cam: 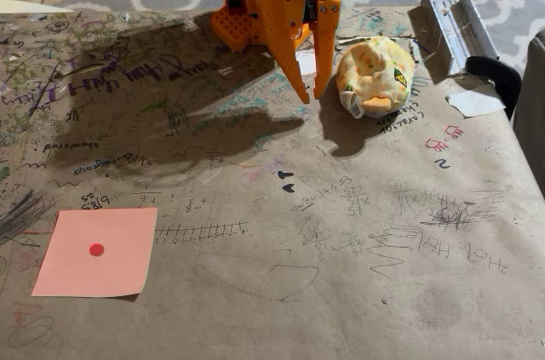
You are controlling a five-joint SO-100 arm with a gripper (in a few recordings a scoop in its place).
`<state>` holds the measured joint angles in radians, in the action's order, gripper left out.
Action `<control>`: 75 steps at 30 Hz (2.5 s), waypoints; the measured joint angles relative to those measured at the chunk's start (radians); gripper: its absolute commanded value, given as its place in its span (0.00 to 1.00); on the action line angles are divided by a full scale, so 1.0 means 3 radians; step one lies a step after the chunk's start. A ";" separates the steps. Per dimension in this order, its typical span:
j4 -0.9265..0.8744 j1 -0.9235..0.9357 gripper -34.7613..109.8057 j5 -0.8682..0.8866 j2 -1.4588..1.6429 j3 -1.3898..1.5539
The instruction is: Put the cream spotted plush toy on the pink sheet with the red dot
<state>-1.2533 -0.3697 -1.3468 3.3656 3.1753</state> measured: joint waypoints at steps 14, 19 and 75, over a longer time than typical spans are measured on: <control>0.0000 0.0000 0.25 0.0000 0.0000 0.0000; 0.0000 0.0174 0.25 0.0061 0.0000 0.0000; 0.0818 -0.0716 0.24 0.2066 -0.5379 -0.2700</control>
<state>-1.0078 -0.5844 -0.7271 1.7518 2.3654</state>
